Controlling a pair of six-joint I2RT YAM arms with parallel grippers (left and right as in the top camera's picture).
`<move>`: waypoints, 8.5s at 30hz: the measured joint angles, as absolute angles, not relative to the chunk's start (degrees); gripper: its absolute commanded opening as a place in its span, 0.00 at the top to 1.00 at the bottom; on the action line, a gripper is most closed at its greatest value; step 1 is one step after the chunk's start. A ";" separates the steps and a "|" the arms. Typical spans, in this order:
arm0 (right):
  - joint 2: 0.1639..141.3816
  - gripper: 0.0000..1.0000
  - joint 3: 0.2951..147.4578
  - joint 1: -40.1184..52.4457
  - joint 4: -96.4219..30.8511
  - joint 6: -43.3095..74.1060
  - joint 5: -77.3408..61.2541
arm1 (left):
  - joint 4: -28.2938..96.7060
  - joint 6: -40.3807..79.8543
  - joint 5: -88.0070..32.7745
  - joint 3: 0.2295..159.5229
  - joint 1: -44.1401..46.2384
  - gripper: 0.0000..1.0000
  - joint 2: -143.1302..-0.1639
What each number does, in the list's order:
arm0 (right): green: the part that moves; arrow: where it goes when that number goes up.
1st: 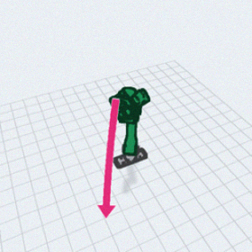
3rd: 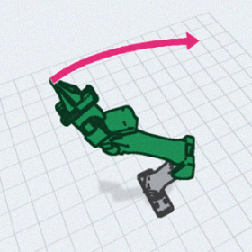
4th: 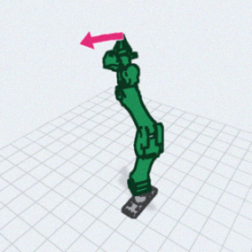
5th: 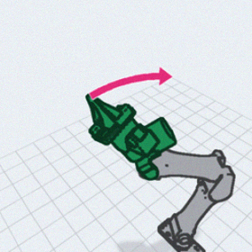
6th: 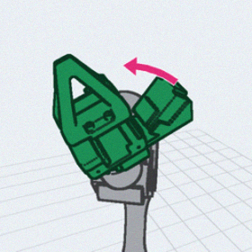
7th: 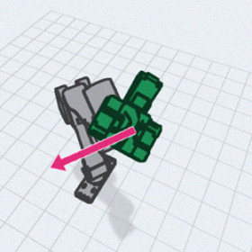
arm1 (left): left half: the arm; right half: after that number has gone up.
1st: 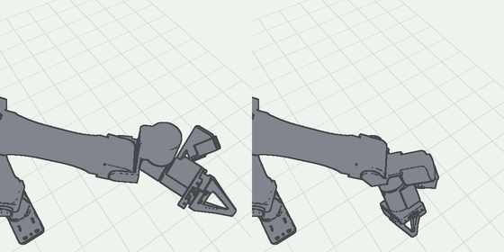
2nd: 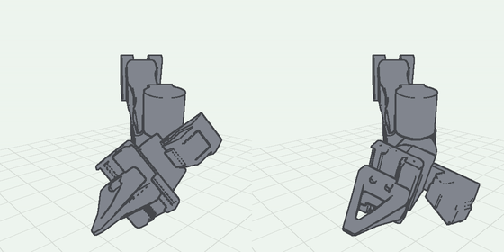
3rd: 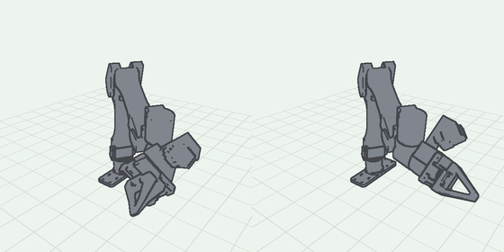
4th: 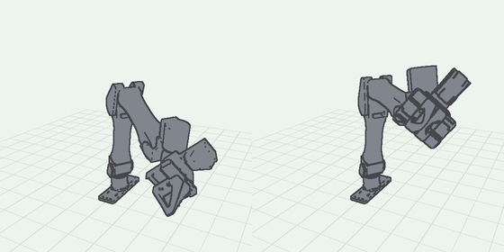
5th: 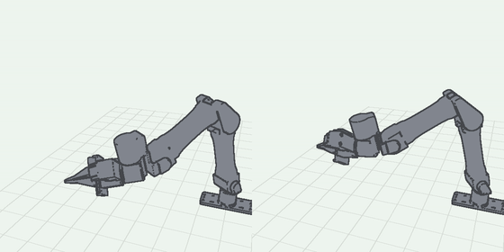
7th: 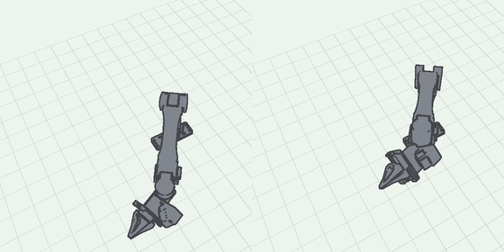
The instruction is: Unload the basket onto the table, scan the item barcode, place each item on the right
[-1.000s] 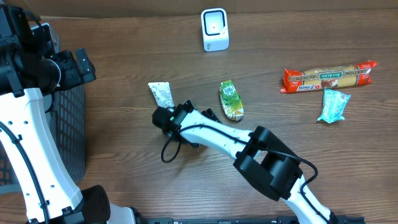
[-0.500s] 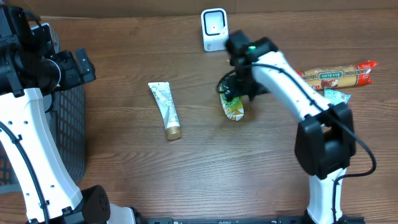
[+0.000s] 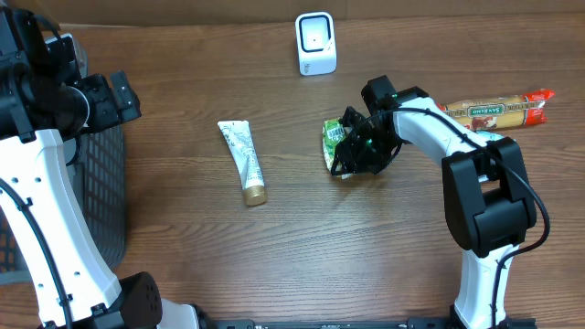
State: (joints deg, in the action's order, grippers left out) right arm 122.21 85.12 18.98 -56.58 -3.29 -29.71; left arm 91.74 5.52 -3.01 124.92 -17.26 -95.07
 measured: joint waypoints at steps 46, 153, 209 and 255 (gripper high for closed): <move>120.97 0.34 87.13 52.60 -64.71 20.91 31.14 | 91.74 5.52 -3.01 124.92 -17.26 0.01 -95.07; 131.17 0.96 117.10 30.37 -14.87 -47.94 41.15 | 91.77 5.52 -3.01 124.92 -17.26 0.01 -95.07; 113.06 0.96 116.99 32.10 -47.90 -19.57 35.16 | 91.79 5.50 -3.01 124.92 -17.26 0.01 -95.07; 102.00 0.09 88.62 20.08 -40.34 19.77 -22.57 | 91.74 5.50 -3.01 124.92 -17.26 0.01 -95.07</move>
State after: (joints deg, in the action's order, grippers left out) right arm 102.00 88.62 20.08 -40.34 19.77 -22.57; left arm 91.74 5.50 -3.01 124.92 -17.26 -95.07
